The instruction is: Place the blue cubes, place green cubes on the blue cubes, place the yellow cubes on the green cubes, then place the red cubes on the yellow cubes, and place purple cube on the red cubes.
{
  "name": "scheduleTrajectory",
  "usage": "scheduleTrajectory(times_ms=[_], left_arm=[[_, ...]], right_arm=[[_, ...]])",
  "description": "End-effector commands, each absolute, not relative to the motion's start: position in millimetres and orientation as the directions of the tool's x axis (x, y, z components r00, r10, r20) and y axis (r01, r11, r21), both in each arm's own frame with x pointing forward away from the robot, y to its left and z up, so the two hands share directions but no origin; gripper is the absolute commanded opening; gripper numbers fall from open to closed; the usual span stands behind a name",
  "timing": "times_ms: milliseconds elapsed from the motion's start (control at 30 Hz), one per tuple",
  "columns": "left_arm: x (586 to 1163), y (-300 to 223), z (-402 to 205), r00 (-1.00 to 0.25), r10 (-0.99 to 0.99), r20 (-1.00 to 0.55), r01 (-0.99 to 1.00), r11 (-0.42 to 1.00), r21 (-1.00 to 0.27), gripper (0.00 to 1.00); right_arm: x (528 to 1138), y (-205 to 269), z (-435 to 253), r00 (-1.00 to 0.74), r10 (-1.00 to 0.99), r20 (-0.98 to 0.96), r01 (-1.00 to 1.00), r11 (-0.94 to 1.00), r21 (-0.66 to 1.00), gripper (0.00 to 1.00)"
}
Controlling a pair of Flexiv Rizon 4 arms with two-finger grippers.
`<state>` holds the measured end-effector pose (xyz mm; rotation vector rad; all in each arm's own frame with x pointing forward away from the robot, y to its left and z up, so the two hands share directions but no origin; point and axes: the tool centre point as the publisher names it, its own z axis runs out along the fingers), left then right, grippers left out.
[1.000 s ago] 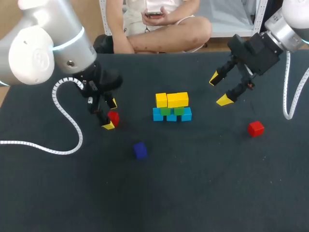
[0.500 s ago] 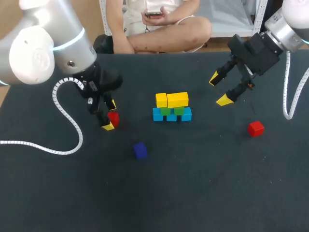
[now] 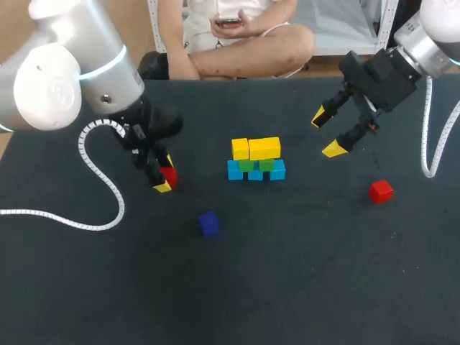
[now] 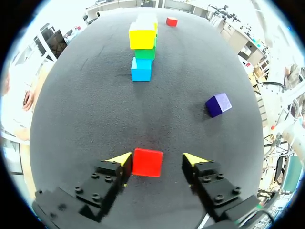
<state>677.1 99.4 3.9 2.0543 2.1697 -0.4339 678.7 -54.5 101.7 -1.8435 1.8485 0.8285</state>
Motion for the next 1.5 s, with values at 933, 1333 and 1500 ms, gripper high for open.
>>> scheduleTrajectory(times_ms=[933,1333,1500], left_arm=[[661,99,11,-0.159,0.954,-0.253,0.985,0.138,-0.099,1.00],[659,105,4,-0.198,0.939,-0.283,0.979,0.176,-0.099,1.00],[661,104,5,-0.193,0.939,-0.284,0.980,0.173,-0.093,1.00]], right_arm=[[679,-54,102,-0.050,-0.753,-0.657,-0.991,-0.046,0.128,1.00],[679,-54,102,-0.050,-0.753,-0.657,-0.991,-0.046,0.128,1.00],[679,-54,102,-0.050,-0.753,-0.657,-0.991,-0.046,0.128,1.00]])
